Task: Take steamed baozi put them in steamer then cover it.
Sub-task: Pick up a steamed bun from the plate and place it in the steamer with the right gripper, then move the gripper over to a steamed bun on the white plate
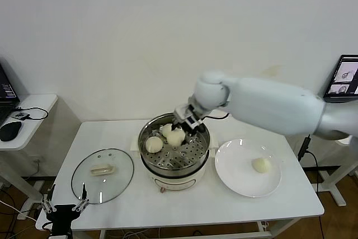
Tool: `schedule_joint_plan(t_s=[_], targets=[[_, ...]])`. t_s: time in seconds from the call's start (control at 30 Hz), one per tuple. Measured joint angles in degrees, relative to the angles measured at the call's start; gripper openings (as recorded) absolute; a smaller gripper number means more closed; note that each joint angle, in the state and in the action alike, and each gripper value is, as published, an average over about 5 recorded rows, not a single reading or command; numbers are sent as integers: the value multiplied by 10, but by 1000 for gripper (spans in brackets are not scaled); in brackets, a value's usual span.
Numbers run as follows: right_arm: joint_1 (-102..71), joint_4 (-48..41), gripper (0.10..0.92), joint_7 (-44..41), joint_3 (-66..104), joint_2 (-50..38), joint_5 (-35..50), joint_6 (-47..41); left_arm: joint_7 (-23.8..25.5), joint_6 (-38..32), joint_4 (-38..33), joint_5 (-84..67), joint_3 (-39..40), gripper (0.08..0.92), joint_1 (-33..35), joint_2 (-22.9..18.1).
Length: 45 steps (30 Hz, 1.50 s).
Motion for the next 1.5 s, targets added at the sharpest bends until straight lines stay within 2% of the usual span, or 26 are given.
schedule_joint_plan(t_s=[0.27, 0.63, 0.73, 0.83, 0.9, 1.0, 1.23, 1.5], targets=[[-9, -25, 607, -6, -29, 44, -46, 80, -1, -1, 3, -1, 0, 823, -4, -4], [-11, -34, 613, -21, -49, 58, -82, 148, -3, -2, 7, -4, 0, 823, -5, -5], [-14, -34, 648, -21, -51, 59, -86, 156, -3, -2, 7, -4, 1, 823, -6, -5], [-15, -34, 724, -20, -51, 59, -87, 161, -3, -2, 7, -4, 2, 823, -6, -6], [-13, -34, 777, -20, -49, 57, -87, 163, -3, -2, 7, -4, 2, 823, -6, -7], [-8, -31, 815, -22, -43, 52, -84, 163, -3, -2, 6, -4, 1, 823, -6, -6], [13, -18, 823, -36, -18, 18, -65, 143, -2, -2, 5, -5, -2, 823, -8, 2], [22, 13, 823, -43, 21, -73, -46, 48, 0, 0, 5, -5, 0, 823, -13, 8]])
